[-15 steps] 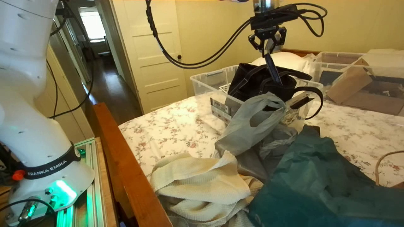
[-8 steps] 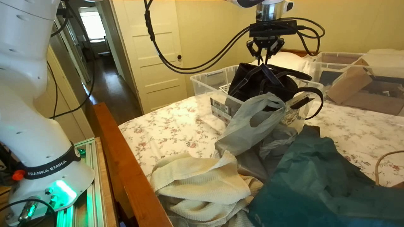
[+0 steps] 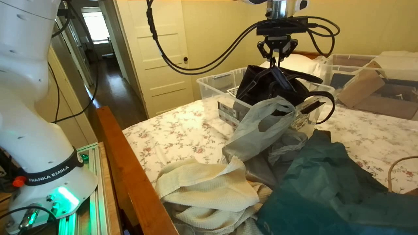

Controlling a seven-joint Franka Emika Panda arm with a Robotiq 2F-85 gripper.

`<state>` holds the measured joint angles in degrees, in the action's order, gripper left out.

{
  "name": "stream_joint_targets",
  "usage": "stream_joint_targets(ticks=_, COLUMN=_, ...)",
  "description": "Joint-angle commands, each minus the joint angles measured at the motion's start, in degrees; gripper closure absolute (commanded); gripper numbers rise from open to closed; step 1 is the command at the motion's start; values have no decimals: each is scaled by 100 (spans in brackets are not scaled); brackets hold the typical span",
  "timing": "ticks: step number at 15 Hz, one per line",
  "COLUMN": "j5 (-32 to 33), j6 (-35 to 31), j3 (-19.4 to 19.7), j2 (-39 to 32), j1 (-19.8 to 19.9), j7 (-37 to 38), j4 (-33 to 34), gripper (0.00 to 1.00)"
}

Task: Pick up the object from the packet of the bag and put it in the other packet of the bag

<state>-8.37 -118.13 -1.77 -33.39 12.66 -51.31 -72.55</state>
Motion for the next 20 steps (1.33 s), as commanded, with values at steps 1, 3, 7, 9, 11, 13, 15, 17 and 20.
stream_joint_targets(ticks=1, j5=854, j6=-473, j3=380, j2=214, j1=-321, j7=555, j4=-172, gripper=93)
stream_joint_targets(ticks=3, j5=1445, j6=-618, j3=591, j2=206, j1=-480, j7=974, j4=-166, gripper=93)
stream_joint_targets(ticks=7, j5=2352, j6=-528, j3=822, j2=154, j1=-681, j7=1668, j4=-126, gripper=93)
stream_joint_targets(ticks=9, j5=2602, j6=-475, j3=837, j2=159, j1=-727, j7=1898, j4=-136, gripper=85)
stream_joint_targets(ticks=11, j5=2714, j6=-425, j3=796, j2=200, j1=-745, j7=2056, j4=-185, gripper=55)
stream_joint_targets(ticks=13, j5=2758, j6=-431, j3=727, j2=310, j1=-792, j7=2146, j4=-303, gripper=50)
stream_joint_targets(ticks=15, j5=2834, j6=-448, j3=663, j2=456, j1=-916, j7=2179, j4=-452, gripper=36)
stream_joint_targets(ticks=17, j5=2684, j6=-467, j3=599, j2=161, j1=-786, j7=2011, j4=-81, gripper=48)
stream_joint_targets(ticks=20, j5=2764, j6=-442, j3=560, j2=315, j1=-960, j7=2100, j4=-221, gripper=30)
